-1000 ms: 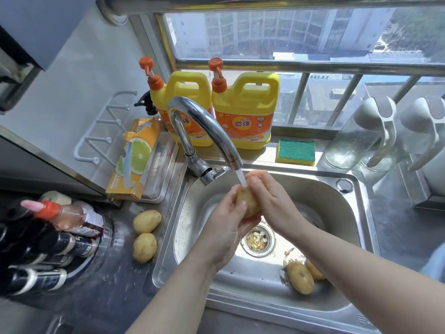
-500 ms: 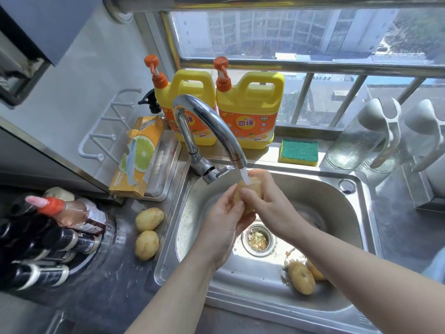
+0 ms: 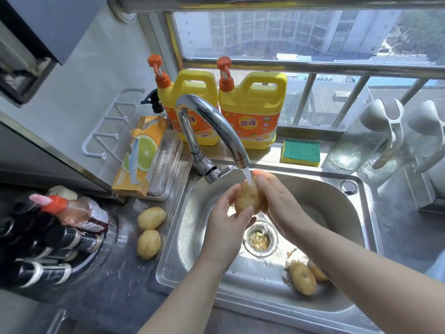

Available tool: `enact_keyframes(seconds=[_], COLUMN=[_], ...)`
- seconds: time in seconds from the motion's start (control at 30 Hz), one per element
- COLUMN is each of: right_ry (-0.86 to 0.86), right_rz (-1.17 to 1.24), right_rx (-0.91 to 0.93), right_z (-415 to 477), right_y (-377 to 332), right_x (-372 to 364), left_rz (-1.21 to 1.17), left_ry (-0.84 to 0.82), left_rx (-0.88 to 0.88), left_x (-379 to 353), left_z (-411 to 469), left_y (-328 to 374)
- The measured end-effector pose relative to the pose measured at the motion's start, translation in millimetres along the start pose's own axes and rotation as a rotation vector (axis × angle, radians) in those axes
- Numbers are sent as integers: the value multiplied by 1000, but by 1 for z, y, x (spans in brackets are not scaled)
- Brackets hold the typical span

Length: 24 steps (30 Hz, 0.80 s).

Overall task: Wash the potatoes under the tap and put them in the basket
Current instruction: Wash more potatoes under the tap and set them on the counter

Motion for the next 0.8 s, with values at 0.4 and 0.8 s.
enact_keyframes(seconds=[0.4, 0.8], right_ry=[170, -154], right_rz=[-56, 321], right_rx=[140, -125], right_z=[-2, -6], right_y=[-23, 0], right_x=[-9, -14], left_rz=[236, -3], left_ry=[49, -29], left_rx=[-149, 55], left_x=[-1, 11], left_z=[-10, 4], left_y=[13, -7])
Point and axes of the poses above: each hand's wrist, its own z-axis towards the middle knuckle, its own x-axis out of the back of the hand, y = z × x, the point moved 8 cm from there along z, towards the middle knuckle
